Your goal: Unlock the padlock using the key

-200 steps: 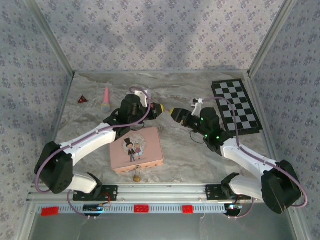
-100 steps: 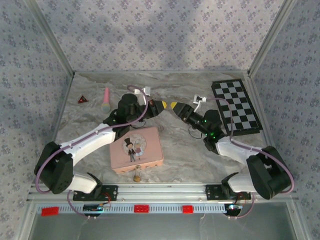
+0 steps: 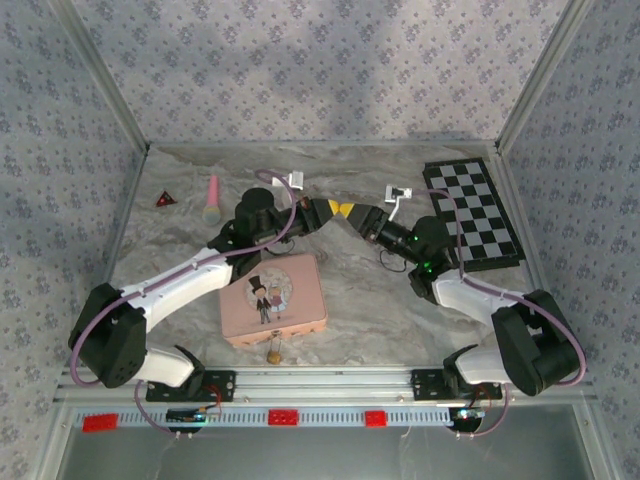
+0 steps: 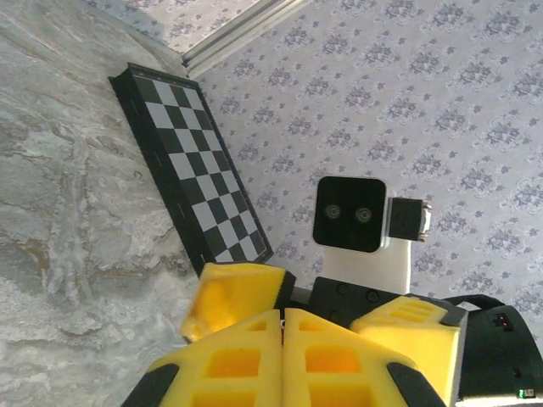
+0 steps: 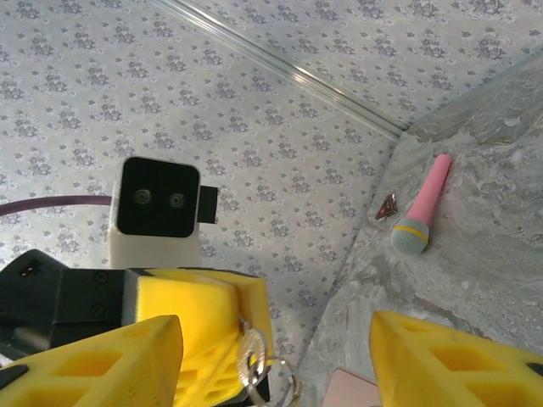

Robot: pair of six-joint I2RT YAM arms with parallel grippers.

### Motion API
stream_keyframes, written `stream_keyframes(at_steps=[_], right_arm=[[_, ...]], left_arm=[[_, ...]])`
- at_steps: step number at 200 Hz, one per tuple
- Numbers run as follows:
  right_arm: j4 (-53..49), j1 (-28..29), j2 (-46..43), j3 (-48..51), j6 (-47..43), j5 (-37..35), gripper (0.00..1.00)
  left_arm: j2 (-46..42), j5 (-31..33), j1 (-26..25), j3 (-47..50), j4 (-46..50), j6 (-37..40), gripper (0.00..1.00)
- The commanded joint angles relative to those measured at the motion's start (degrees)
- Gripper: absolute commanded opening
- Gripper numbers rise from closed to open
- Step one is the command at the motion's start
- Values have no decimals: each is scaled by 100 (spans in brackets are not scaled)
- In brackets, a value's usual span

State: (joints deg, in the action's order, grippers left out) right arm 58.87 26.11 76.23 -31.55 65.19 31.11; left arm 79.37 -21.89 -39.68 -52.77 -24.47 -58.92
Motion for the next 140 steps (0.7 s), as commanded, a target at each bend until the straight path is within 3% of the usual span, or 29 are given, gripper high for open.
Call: stream_keyframes(at_steps=[1,81,140], right_arm=[[358,-61,58,-256,127,375,58],[413,-66,396,-624,332,650,51],[397,-48,525,-677,403,763,36]], left_arm=[[-255,-111,139,13,-21,126,0],[-177,-263,160,26,-420,-199,0],[-162,-193,189,58,-390,-179,0]])
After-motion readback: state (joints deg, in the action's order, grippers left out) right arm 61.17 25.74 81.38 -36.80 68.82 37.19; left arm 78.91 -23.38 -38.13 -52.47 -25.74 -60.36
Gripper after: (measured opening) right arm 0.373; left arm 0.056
